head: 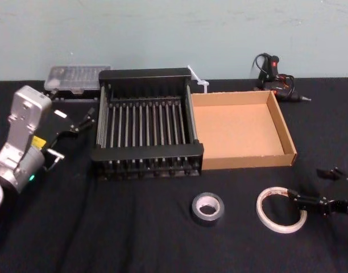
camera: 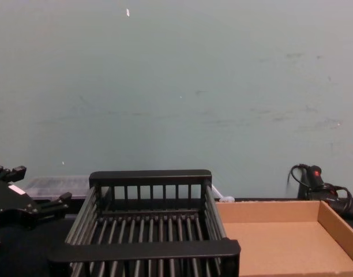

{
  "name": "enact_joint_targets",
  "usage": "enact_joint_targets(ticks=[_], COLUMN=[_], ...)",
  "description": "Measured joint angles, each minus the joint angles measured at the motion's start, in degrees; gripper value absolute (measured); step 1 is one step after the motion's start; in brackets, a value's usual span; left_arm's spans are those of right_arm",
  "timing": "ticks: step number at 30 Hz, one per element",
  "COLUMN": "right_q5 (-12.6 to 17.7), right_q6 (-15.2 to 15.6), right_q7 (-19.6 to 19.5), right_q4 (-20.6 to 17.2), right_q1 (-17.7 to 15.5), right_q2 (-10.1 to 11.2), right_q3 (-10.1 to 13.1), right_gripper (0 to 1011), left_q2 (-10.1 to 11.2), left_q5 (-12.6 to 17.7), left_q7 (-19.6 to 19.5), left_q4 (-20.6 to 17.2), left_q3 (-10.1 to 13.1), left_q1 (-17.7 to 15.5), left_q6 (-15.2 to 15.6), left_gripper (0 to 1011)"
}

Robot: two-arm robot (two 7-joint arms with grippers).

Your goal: Pick up the white tape and place it into the black box , Pick up the silver tape and place it into the brown box.

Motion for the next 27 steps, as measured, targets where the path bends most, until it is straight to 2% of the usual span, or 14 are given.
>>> enact_joint_targets(ticks=[13, 27], right_q5=[-1.4, -2.6], right_q6=[-2.1, -3.7], right_q7=[1.8, 2.9], right_q4=[4.4, 8.5], right_q1=[1.2, 2.7], right_q2=[-2.7, -4.5], right_q3=[-1.4, -2.9], right_gripper=[1002, 1002], left_q2=[0.0, 0.0], left_q5=[0.0, 0.0], left_q7=[0.0, 0.0], left_q4=[0.0, 0.0], left_q3=[0.0, 0.0], left_q1=[0.0, 0.0], left_q6=[0.0, 0.0], left_gripper=[1001, 1001])
